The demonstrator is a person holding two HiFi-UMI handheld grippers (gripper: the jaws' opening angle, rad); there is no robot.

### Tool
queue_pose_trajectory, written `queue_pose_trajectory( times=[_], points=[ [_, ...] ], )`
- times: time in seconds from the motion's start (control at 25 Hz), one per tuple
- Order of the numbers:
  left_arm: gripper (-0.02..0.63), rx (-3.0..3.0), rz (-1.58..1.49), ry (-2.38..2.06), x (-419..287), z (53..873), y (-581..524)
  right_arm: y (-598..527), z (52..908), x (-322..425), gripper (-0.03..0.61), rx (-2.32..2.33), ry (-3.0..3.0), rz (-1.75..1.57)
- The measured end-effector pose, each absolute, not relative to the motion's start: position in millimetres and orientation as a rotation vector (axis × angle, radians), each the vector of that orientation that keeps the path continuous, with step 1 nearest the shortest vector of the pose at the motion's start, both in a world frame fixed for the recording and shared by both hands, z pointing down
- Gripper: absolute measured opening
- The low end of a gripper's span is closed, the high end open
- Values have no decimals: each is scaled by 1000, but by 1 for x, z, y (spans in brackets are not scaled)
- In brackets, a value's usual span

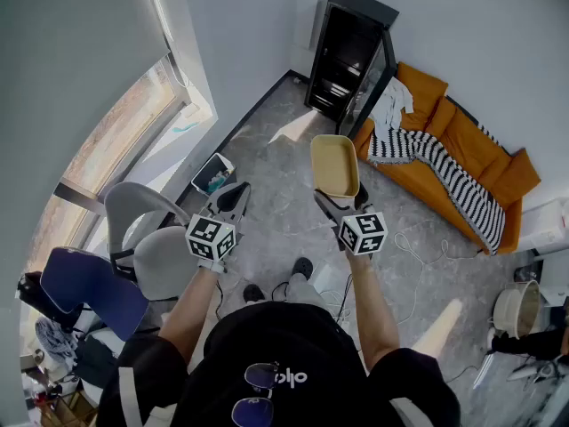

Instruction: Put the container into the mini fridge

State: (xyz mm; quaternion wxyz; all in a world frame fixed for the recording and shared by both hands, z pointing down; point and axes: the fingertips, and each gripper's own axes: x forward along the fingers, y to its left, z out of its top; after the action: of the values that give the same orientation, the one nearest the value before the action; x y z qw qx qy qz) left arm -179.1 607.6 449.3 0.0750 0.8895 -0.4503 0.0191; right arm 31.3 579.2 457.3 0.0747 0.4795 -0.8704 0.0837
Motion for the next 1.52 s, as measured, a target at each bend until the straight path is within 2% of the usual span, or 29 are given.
queue_pose_trajectory(
  times=[0.52,1.2,1.52],
  points=[
    [6,2658,83,-1361,-140,454,567,539,465,70,508,1428,-2634,285],
    [6,2649,117,-1355,-35,462,491,456,475,161,508,1411,-2658,298],
    [6,2608,125,-1378,-37,470,460,420,488,166,508,1385,-2650,329]
  ],
)
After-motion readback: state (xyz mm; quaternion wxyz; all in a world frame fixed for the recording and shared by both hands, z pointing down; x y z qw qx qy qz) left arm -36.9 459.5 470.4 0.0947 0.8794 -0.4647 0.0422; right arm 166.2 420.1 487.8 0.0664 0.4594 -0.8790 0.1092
